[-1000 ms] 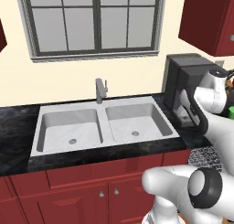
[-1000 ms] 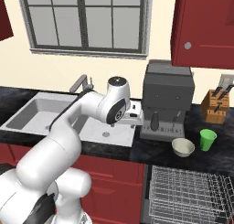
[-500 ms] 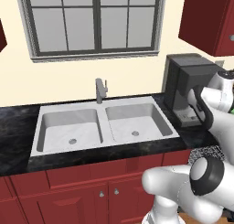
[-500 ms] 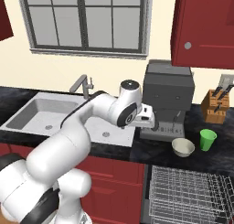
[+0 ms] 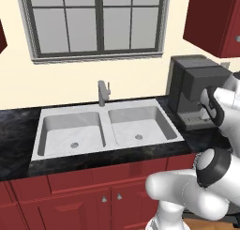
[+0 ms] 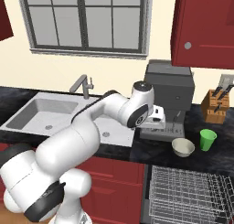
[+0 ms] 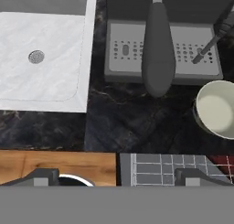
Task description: Pick up the cup and bowl from the counter, place them in the dishwasher, and close the dishwasher door.
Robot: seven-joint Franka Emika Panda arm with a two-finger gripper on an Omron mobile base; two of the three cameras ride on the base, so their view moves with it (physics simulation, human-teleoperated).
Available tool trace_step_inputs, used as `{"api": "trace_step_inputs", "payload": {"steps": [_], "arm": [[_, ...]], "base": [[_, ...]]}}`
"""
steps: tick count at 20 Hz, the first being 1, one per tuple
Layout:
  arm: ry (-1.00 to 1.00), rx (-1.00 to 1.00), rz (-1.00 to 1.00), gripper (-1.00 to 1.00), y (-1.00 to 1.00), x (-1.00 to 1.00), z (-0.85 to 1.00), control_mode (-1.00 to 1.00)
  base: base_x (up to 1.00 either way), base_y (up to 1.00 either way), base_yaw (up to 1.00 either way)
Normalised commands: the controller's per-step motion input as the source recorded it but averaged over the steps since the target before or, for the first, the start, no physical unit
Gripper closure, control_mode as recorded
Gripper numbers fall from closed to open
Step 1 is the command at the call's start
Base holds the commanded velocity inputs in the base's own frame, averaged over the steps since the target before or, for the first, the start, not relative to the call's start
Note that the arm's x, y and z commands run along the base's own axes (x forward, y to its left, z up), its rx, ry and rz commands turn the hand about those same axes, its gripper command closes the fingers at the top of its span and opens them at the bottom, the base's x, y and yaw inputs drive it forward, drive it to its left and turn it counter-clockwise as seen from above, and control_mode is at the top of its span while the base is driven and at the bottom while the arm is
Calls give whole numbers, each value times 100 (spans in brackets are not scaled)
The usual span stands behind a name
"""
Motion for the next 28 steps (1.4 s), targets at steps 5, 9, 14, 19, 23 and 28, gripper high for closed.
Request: {"api": "trace_step_inputs", "payload": {"steps": [5,9,14,19,23,28], "arm": [[0,0,0,-100,-39,6,0,-100],[0,0,0,-100,-36,3,0,-100],[0,0,0,-100,-32,7,0,-100],[0,0,0,-100,-31,11,0,-100],[0,0,0,-100,-36,9,0,-100],[0,0,0,-100,-36,5,0,-100]], "base": [[0,0,0],[0,0,0],[0,0,0],[0,0,0],[0,0,0],[0,0,0]]}}
